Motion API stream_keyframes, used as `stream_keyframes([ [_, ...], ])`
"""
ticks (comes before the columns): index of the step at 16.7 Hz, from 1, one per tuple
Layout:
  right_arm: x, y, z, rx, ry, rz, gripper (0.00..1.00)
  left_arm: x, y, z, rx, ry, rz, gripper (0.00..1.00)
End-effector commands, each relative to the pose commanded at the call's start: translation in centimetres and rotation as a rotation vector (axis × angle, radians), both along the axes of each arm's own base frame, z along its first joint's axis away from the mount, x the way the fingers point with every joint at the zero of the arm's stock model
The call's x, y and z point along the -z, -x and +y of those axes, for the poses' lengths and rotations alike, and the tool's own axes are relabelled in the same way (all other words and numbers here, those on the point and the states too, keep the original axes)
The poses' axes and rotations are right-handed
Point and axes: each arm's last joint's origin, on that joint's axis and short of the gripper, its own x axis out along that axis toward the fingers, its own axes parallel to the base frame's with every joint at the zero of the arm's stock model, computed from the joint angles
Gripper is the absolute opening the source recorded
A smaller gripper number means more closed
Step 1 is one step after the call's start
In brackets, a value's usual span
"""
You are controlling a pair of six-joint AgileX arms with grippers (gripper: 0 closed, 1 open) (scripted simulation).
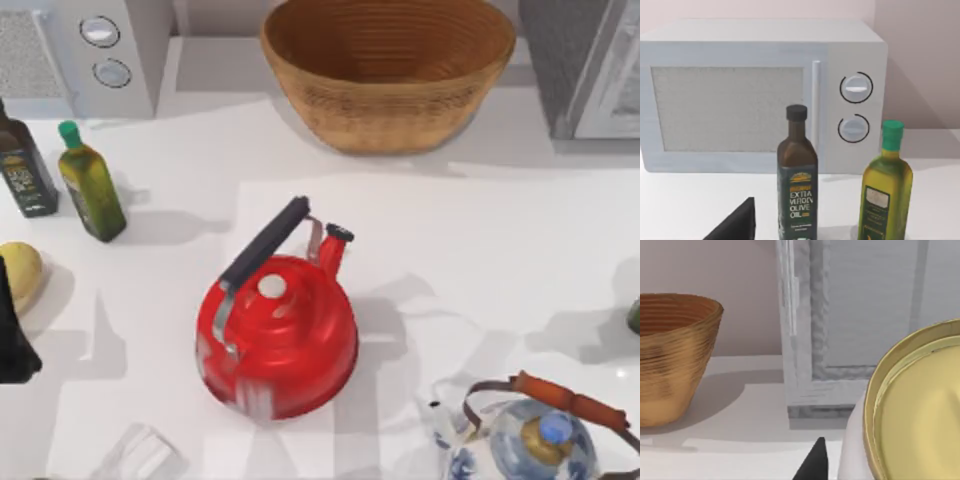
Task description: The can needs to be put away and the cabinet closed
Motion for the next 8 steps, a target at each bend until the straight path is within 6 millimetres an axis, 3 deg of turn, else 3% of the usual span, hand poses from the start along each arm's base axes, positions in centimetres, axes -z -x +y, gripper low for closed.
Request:
stream_keyframes([
  [4, 1.8, 0.7, -0.5, 0.002, 0.027, -0.061, 0.00, 0.0, 0.0, 0.0, 0.000, 0.000, 0.000, 1.00],
  [8, 2.0, 0.7, -0.5, 0.001, 0.031, -0.070, 0.00, 0.0, 0.0, 0.0, 0.000, 0.000, 0.000, 1.00],
])
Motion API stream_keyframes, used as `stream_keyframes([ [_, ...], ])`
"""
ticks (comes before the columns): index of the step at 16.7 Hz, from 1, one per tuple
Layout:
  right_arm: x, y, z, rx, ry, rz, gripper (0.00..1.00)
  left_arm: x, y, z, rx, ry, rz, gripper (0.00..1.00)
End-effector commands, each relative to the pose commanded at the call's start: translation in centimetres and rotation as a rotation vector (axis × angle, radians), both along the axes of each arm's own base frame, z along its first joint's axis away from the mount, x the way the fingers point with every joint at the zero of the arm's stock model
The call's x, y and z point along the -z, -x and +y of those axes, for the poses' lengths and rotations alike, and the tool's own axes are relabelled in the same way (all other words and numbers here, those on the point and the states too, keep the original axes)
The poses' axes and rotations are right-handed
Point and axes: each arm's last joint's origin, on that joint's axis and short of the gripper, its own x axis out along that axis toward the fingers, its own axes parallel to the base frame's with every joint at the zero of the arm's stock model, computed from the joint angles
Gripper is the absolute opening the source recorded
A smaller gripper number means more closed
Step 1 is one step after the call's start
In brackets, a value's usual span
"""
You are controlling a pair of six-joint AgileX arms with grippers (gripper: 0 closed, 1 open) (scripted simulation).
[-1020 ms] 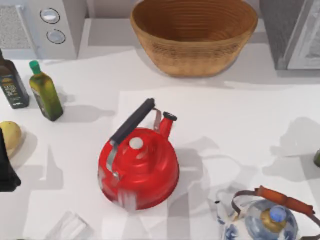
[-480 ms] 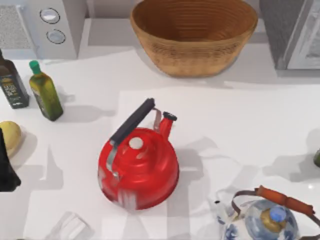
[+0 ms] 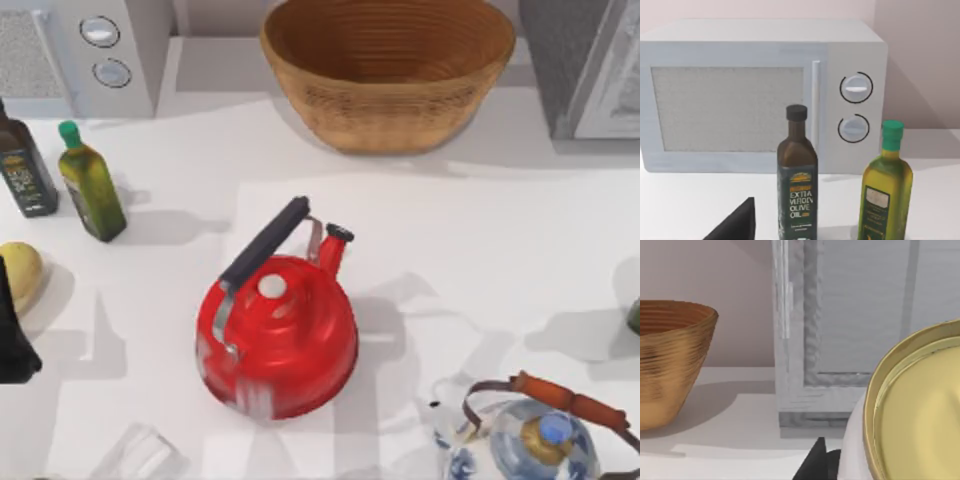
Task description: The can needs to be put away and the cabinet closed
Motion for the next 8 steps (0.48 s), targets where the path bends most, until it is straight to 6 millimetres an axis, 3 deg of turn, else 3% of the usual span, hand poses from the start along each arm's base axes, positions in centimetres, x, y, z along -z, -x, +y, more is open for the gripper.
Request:
stream_keyframes([
  [4, -0.3, 0.0, 0.0, 0.003, -0.002, 0.007, 0.00, 0.0, 0.0, 0.0, 0.000, 0.000, 0.000, 1.00],
  [8, -3.6, -0.3, 0.0, 0.035, 0.001, 0.058, 0.00, 0.0, 0.0, 0.0, 0.000, 0.000, 0.000, 1.00],
])
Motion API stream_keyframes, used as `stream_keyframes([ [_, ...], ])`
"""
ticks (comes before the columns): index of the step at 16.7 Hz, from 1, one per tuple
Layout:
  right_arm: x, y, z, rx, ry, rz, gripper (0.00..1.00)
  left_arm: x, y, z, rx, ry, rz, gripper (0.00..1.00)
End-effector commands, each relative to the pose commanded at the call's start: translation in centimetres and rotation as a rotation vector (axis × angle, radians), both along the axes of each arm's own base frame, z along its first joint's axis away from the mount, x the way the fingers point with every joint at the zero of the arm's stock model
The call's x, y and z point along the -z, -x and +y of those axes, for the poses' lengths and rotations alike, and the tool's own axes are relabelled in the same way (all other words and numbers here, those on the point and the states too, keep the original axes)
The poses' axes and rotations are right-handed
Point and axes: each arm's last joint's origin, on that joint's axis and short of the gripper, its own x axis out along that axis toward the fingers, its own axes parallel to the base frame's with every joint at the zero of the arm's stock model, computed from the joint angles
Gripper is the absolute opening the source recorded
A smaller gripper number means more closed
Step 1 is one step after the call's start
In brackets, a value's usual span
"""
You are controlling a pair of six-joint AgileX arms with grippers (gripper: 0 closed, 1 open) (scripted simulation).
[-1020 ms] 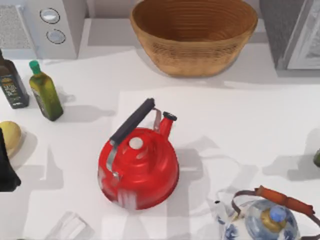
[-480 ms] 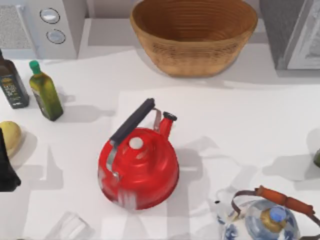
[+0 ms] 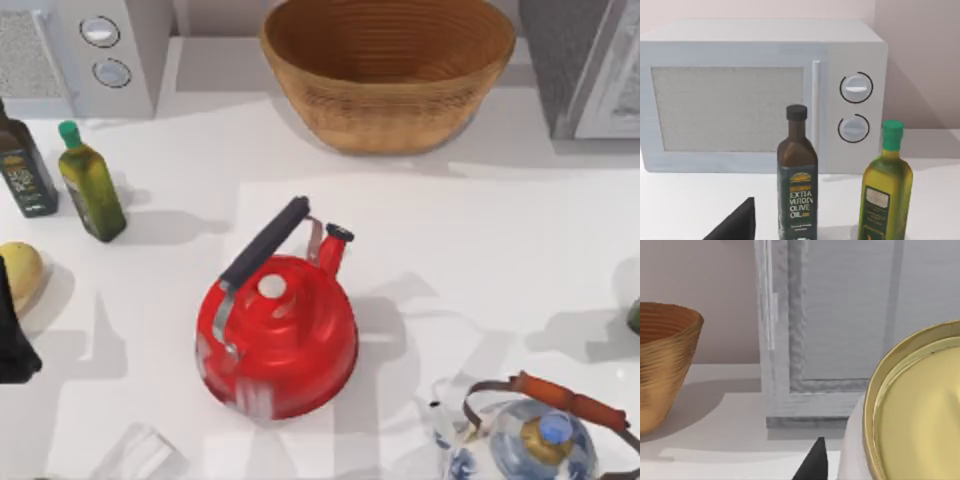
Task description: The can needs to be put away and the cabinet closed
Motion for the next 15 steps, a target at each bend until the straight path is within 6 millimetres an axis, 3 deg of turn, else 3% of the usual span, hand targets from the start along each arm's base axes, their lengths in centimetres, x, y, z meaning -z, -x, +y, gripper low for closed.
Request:
stream_keyframes([
  [3, -5.4, -1.0, 0.2, 0.012, 0.009, 0.026, 0.00, 0.0, 0.0, 0.0, 0.000, 0.000, 0.000, 1.00],
  [11, -24.1, -6.8, 1.8, -0.004, 0.020, -0.069, 0.00, 0.0, 0.0, 0.0, 0.000, 0.000, 0.000, 1.00],
  [15, -29.7, -10.1, 3.2, -0.021, 0.006, -0.101, 0.00, 0.0, 0.0, 0.0, 0.000, 0.000, 0.000, 1.00],
])
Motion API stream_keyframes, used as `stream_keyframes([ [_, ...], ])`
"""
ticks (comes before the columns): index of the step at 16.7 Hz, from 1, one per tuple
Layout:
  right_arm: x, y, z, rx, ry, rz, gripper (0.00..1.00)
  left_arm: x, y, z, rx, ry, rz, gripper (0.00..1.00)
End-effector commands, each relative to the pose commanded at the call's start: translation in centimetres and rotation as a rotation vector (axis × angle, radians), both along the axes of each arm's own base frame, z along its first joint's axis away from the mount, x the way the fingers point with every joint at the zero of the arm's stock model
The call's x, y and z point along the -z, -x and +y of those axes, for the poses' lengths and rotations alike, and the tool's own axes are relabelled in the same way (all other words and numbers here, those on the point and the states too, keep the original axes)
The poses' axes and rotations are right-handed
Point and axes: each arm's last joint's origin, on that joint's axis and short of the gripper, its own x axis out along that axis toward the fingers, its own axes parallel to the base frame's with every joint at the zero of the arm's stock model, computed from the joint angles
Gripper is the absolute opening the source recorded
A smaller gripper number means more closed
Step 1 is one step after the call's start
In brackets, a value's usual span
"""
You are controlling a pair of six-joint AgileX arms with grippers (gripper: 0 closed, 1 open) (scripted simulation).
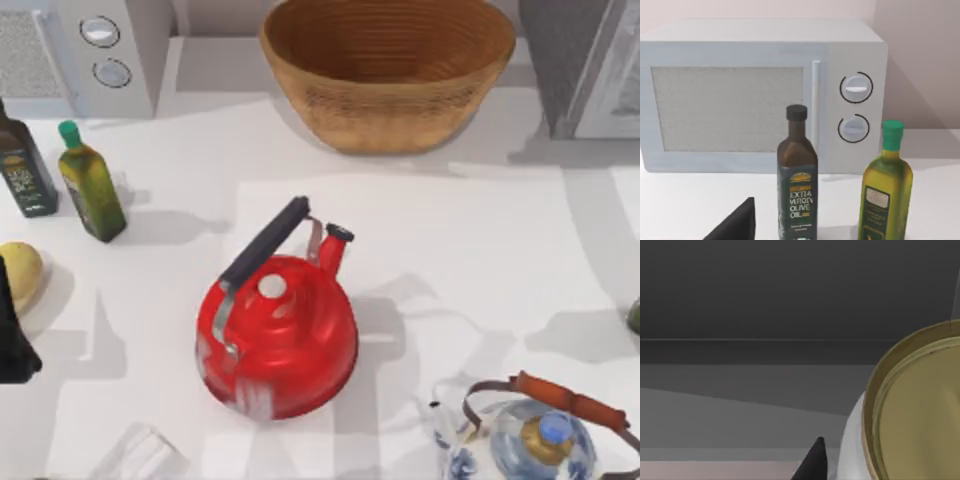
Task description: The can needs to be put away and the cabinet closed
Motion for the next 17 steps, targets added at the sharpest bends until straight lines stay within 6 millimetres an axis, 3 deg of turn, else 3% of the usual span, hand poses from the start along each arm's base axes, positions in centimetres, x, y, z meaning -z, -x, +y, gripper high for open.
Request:
stream_keyframes([
  [5, -1.7, -4.3, 1.5, -0.012, -0.008, 0.040, 0.00, 0.0, 0.0, 0.0, 0.000, 0.000, 0.000, 1.00],
  [13, -1.6, -5.0, 1.7, -0.013, -0.007, 0.056, 0.00, 0.0, 0.0, 0.0, 0.000, 0.000, 0.000, 1.00],
  [17, -2.0, -8.5, 2.2, -0.025, 0.005, 0.103, 0.00, 0.0, 0.0, 0.0, 0.000, 0.000, 0.000, 1.00],
])
